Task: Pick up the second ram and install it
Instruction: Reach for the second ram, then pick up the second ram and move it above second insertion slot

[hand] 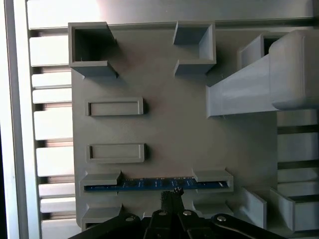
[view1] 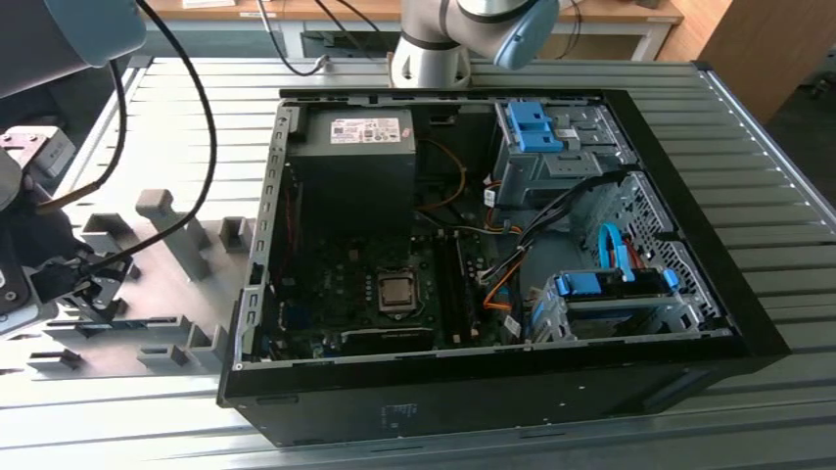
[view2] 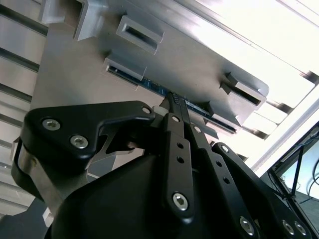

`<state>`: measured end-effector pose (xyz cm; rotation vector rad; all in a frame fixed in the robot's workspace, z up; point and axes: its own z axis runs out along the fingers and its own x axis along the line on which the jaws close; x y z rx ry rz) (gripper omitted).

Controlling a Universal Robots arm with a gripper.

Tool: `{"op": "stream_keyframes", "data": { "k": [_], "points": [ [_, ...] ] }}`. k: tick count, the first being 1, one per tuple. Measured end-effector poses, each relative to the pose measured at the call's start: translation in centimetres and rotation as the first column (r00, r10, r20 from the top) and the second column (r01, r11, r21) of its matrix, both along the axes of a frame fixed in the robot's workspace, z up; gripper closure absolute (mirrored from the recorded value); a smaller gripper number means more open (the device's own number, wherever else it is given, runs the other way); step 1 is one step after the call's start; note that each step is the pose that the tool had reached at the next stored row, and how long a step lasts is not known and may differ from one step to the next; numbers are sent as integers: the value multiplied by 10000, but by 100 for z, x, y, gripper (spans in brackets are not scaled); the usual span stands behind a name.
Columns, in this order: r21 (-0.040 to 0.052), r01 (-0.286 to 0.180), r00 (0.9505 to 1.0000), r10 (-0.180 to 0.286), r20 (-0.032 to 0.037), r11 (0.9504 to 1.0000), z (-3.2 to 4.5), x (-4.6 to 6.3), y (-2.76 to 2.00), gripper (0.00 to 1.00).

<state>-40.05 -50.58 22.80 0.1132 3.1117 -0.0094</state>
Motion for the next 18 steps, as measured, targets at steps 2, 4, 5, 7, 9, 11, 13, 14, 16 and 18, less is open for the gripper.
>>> {"op": "stream_keyframes", "data": {
  "k": [2, 4, 5, 7, 9, 11, 13, 14, 16, 18],
  "points": [
    [0, 0, 10000, 0, 0, 10000, 0, 0, 0, 89],
    [1, 0, 10000, 0, 0, 10000, 0, 0, 0, 89],
    [1, 0, 10000, 0, 0, 10000, 0, 0, 0, 89],
    [2, 0, 10000, 0, 0, 10000, 0, 0, 0, 89],
    [1, -17, 10000, 17, 0, 10000, 0, 0, 0, 89],
    [1, -78, 10000, 78, -1, 10000, 0, 0, 0, 89],
    [1, -187, 9998, 187, -1, 9998, 0, 0, 0, 89],
    [1, -266, 9996, 266, 0, 9996, 0, 0, 0, 89],
    [1, -482, 9988, 482, 0, 9988, 0, 0, 0, 89],
    [1, -731, 9973, 731, 0, 9973, 0, 0, 0, 89]
  ]
}}
